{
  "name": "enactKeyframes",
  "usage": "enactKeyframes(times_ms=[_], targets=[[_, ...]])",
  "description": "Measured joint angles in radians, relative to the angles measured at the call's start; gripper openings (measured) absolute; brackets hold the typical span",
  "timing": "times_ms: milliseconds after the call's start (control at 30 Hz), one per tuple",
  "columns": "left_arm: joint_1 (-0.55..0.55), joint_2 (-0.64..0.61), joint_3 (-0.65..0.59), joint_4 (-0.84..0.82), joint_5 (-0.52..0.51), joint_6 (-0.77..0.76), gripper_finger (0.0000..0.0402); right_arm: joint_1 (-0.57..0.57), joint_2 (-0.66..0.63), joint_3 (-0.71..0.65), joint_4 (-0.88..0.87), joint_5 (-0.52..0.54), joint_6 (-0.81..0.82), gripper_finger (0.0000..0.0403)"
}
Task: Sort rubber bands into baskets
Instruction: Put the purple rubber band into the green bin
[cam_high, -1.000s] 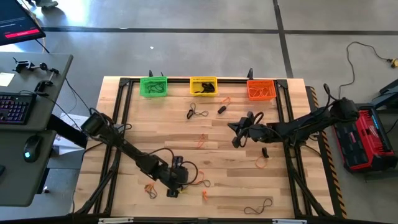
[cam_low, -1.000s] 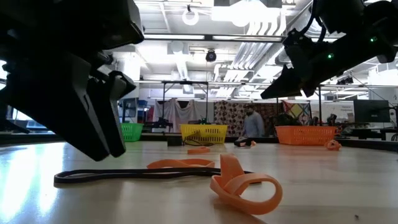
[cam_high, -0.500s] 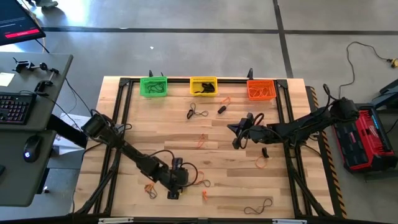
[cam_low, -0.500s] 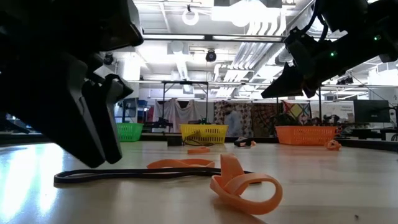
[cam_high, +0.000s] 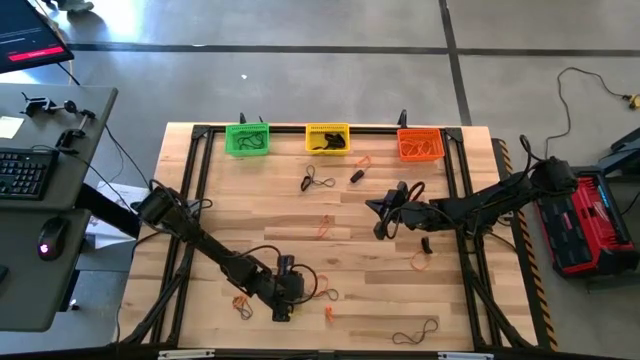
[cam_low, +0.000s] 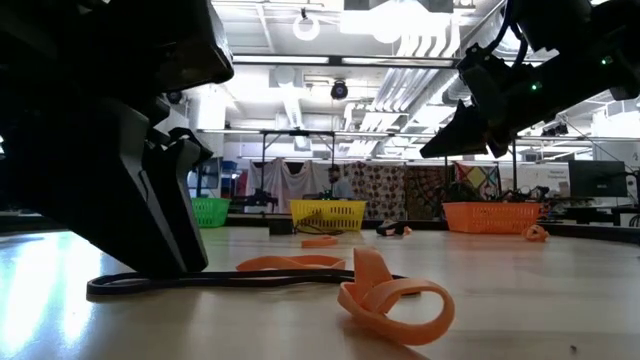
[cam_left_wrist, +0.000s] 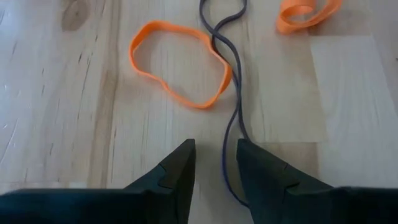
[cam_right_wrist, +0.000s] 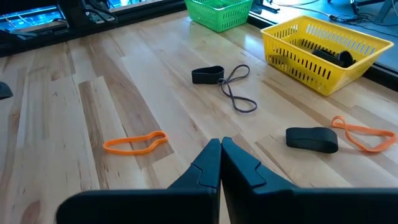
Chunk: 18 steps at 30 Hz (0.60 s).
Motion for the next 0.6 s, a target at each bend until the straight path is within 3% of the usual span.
enactKeyframes(times_ms=[267, 433, 600], targets=[[0.0, 0.001, 0.0, -0.001, 0.022, 0.031, 0.0009, 0.0, 0.0, 0.0, -0.001, -0.001, 0.01, 0.0], [0.002, -0.019, -0.003, -0.025, 0.016, 0.061, 0.0002, 0.007, 0.0, 0.0, -0.021, -0.006, 0.024, 0.0], [0.007, -0.107, -0.008, -0.134, -0.054, 0.085, 0.0, 0.016, 0.0, 0.0, -0.032, -0.006, 0.02, 0.0]])
